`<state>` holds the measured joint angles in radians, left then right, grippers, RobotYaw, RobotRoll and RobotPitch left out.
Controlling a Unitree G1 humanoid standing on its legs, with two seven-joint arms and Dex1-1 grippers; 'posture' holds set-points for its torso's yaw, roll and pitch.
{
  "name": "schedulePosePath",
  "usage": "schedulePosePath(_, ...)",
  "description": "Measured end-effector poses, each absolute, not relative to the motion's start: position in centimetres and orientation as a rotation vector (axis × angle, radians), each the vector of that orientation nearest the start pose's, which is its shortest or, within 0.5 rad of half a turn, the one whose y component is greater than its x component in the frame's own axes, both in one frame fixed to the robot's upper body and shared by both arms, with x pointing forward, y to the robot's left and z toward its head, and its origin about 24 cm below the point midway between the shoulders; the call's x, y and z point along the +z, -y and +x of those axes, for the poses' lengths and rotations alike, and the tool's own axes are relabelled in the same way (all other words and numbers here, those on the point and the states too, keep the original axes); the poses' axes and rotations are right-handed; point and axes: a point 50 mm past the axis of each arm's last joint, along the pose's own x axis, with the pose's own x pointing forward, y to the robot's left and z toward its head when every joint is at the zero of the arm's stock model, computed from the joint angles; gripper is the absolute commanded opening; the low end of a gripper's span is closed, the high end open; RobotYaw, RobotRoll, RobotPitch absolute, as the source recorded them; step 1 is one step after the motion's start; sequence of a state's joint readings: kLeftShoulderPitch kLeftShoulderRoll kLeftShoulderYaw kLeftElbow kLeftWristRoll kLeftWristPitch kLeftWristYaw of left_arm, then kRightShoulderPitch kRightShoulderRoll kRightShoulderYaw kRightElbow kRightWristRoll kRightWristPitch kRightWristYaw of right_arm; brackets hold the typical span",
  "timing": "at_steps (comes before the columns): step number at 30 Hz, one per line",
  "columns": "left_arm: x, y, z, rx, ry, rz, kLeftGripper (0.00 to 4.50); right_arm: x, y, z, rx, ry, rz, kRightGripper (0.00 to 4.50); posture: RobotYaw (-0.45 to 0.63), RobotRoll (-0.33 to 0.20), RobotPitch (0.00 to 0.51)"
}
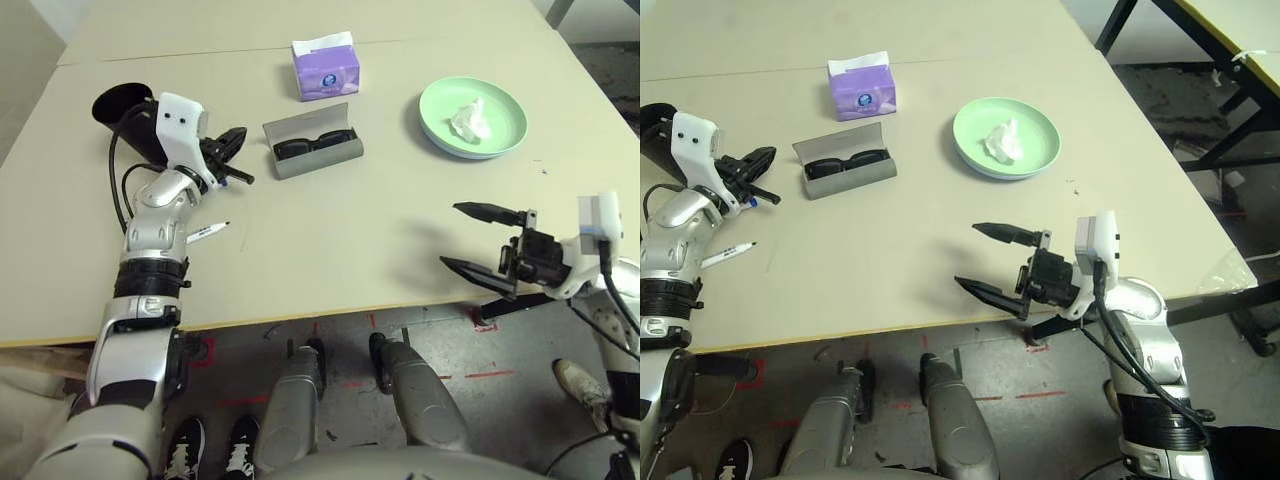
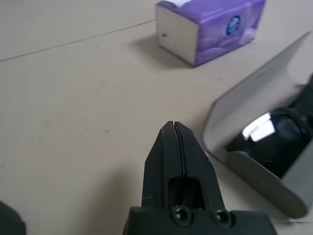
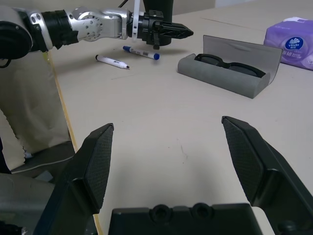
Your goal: Organize and tidy the items on the table.
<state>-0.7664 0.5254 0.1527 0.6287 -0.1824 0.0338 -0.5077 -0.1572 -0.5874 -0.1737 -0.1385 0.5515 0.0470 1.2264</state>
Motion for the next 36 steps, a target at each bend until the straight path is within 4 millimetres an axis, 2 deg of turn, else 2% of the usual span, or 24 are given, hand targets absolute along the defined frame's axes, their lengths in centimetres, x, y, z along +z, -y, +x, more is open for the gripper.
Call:
schedulePosePath(10, 18.9, -24.4, 39.5, -0.276, 0.128, 0.209, 0.03, 15.5, 21.4, 24.1, 1.171, 0.257, -0.239, 4.50, -0.31, 0.000, 0.270)
schedulePosePath(14, 18.6, -24.3, 39.8, -0.285, 0.119, 0.216, 0.03, 15.7, 21.3, 24.0, 1.165, 0.261, -0.247, 4.50, -0.32, 0.000, 0.265)
schedulePosePath(18, 17.9, -24.0, 39.7, -0.326, 0.097, 0.210, 0.03, 15.9, 21.1, 23.8, 1.161, 0.271, -0.253, 4.50, -0.32, 0.000, 0.265)
schedulePosePath(36, 16.9, -22.8, 38.5, -0.571, 0.076, 0.287, 0.03, 16.2, 21.2, 24.0, 1.130, 0.280, -0.249, 4.50, -0.32, 0.000, 0.269)
